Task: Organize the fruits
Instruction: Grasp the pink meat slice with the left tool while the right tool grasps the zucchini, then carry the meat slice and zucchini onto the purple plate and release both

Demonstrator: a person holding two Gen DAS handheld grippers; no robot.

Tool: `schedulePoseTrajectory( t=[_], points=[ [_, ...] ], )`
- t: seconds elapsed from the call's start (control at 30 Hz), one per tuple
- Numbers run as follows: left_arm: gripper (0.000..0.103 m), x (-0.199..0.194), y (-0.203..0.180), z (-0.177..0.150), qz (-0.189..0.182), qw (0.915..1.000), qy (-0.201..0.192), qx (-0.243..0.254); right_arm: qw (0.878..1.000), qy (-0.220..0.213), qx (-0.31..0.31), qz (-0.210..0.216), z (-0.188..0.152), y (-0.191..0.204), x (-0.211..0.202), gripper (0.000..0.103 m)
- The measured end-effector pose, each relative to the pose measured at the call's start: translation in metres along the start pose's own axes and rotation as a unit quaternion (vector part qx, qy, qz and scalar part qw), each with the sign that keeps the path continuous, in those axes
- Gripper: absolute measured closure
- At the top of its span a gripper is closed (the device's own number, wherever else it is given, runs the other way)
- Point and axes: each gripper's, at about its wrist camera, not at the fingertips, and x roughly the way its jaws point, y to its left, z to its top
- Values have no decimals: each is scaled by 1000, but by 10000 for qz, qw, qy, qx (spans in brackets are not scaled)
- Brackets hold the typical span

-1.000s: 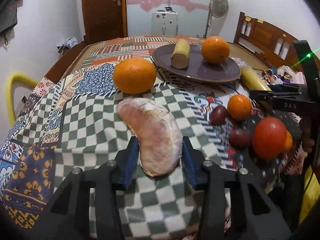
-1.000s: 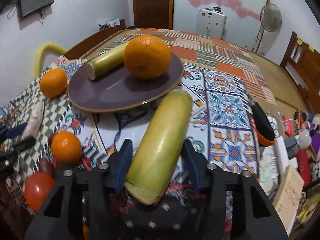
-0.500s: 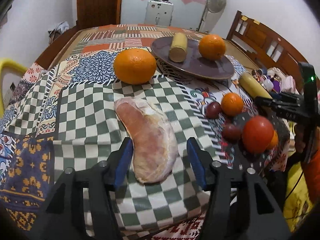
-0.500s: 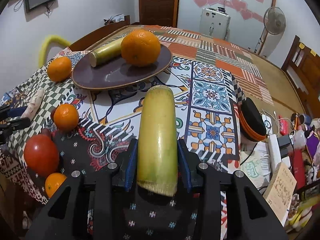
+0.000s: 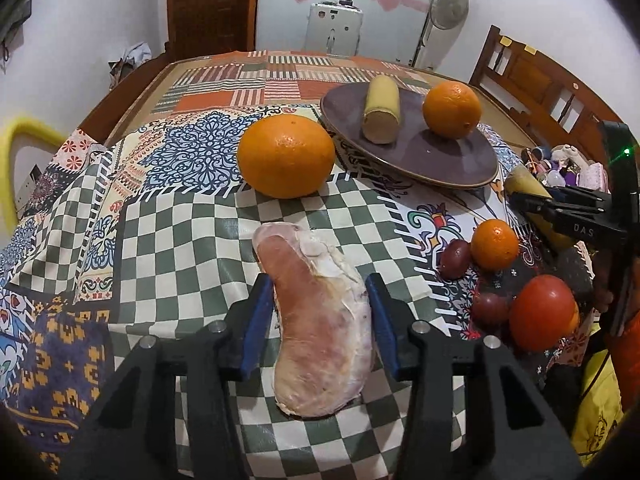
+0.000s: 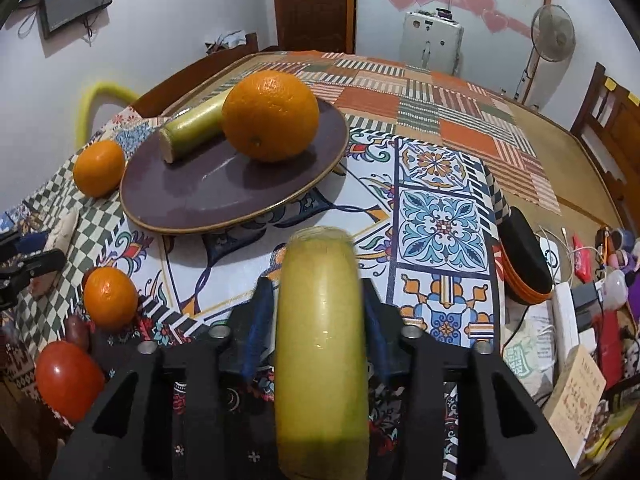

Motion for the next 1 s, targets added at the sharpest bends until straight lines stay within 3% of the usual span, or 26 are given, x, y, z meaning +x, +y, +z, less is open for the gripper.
schedulePoseTrajectory(
  t=[0.17,0.27,0.53,1.0],
  points=[
    [76,-17,-8,-1,44,9994,-283,207,9996,-204,123,169,-4,-4,-13,67],
    [80,-25,-11,3,-89,9990,-348,260,9990,-375,125,204,-3,-2,-23,67],
    [82,-29,-14,4,7,9987,-407,300,9964,-808,-28,266,5,6,-49,68],
    [83,-65,-16,31,-118,9937,-1106,164,9918,-1214,-125,390,32,17,-58,68]
  ],
)
